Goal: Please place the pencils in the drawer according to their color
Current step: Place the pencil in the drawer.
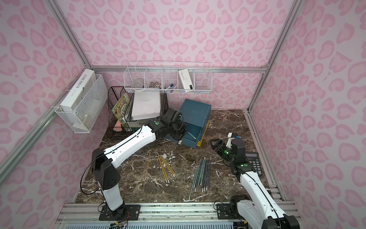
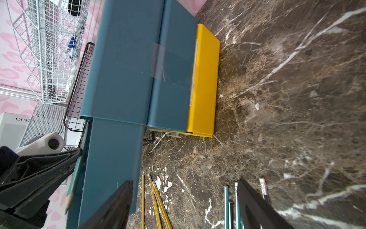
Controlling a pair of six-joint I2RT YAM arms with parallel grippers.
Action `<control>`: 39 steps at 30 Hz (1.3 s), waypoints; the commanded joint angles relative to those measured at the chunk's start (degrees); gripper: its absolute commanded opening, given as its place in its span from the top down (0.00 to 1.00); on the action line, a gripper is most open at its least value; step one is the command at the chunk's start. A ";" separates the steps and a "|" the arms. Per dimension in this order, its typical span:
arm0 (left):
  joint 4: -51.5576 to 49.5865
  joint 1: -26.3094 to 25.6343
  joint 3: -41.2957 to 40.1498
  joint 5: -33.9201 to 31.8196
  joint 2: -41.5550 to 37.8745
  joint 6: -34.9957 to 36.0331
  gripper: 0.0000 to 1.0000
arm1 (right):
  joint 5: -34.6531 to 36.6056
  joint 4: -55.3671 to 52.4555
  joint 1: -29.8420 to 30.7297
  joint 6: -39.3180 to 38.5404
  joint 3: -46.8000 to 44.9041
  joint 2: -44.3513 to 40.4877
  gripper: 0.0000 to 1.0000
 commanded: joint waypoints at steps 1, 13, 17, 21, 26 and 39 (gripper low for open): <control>-1.17 0.30 0.51 -0.40 0.40 1.86 1.00 | -0.05 0.50 -0.09 -0.06 -0.07 -0.28 0.19; -0.44 0.56 3.30 1.04 1.88 6.46 0.41 | -0.27 0.34 -0.39 -0.06 0.02 -0.50 0.19; -0.55 0.56 4.34 0.67 1.48 7.68 0.24 | -0.36 0.43 -0.41 -0.01 -0.03 -0.59 0.19; -0.55 0.56 5.71 0.78 1.25 9.40 0.17 | -0.44 0.65 -0.35 0.10 -0.15 -0.60 0.19; -2.12 0.63 7.61 0.89 1.24 11.51 0.15 | -0.66 1.01 -0.40 0.30 -0.42 -0.59 0.19; -10.42 0.56 13.70 -1.26 3.55 18.14 0.06 | -0.56 1.29 -0.37 0.38 -0.95 -0.98 0.19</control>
